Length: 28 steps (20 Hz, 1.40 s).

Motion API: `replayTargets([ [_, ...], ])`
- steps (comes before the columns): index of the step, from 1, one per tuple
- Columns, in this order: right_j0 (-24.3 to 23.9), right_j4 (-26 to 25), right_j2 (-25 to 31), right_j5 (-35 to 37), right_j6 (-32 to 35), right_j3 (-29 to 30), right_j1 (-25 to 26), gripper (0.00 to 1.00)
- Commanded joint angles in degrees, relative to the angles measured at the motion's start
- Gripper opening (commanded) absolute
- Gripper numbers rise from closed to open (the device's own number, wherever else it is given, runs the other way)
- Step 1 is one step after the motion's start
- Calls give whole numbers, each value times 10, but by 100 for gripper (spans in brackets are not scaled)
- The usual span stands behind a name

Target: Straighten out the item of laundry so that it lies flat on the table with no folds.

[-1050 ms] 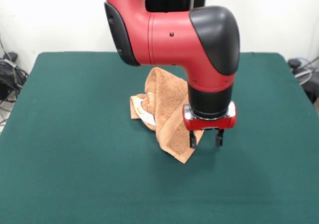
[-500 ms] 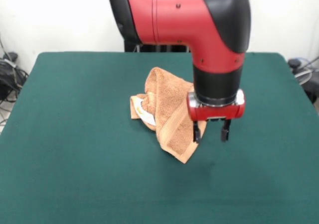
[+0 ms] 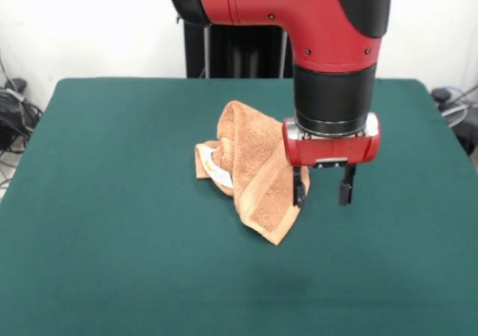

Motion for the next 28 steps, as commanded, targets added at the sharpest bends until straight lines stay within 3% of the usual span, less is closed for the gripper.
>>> replayTargets([
  [1,-16,24,41,34,66,49,18,100],
  [10,-14,18,35,35,60,32,24,100],
  [28,-42,13,45,44,38,73,-4,100],
])
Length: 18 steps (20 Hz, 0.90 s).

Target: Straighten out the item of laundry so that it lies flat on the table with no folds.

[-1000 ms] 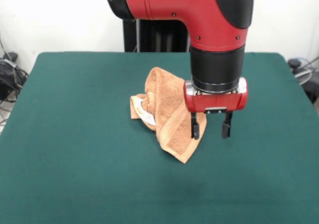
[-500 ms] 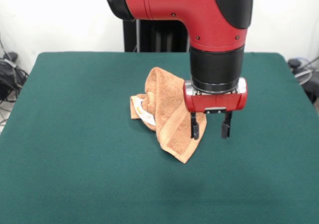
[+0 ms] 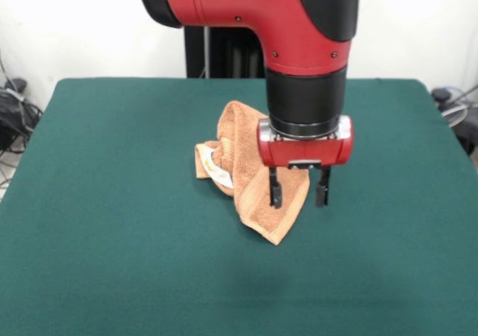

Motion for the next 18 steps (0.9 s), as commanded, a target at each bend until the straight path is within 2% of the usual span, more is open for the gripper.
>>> replayTargets([
  [1,-16,9,44,43,40,71,-6,100],
  [6,-14,3,40,32,45,67,-2,100],
  [10,6,-14,19,4,58,38,29,100],
  [13,6,-12,26,-18,60,30,52,100],
  [18,2,-8,32,-24,57,23,63,100],
])
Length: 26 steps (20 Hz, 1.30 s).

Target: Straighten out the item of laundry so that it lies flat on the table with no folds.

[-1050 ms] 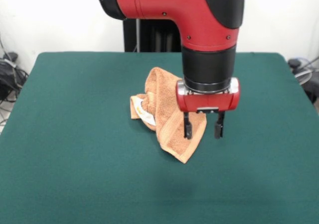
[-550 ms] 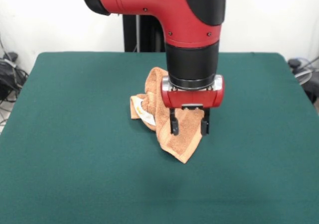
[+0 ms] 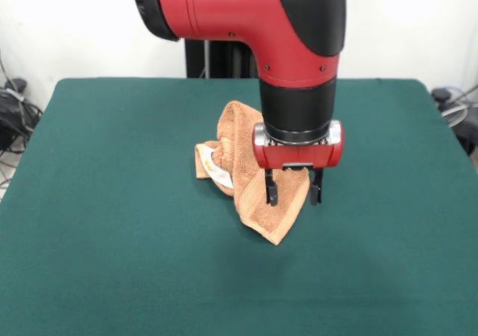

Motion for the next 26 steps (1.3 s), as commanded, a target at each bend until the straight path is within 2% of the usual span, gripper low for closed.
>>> replayTargets([
  [1,4,-6,35,-24,56,8,48,100],
  [6,-5,0,48,-31,51,1,65,100],
  [12,-15,3,63,-39,46,16,61,100],
  [26,1,0,44,-53,69,20,53,100],
])
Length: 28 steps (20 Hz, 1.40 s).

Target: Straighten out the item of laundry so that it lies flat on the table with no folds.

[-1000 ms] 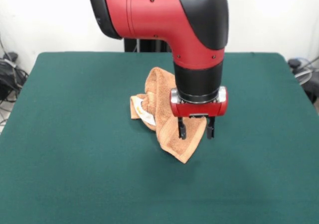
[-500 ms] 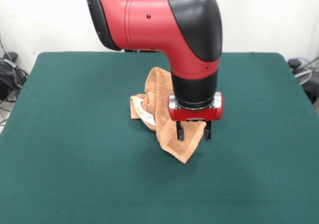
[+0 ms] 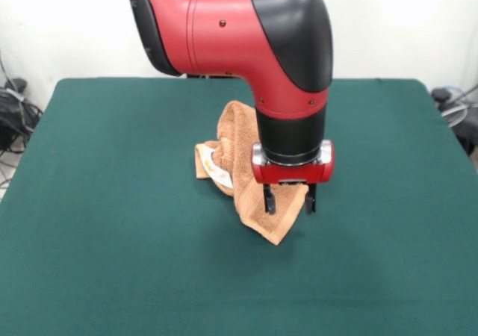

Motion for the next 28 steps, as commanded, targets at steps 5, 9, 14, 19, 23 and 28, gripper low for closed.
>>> replayTargets([
  [5,25,-10,18,-36,68,-20,38,100],
  [9,18,-4,31,-41,61,-32,64,100],
  [14,13,-1,37,-36,57,-33,63,100],
  [19,28,-11,10,-20,62,-51,54,100],
  [23,25,-8,14,-5,53,-63,57,100],
  [28,29,-10,12,-12,57,-67,63,100],
])
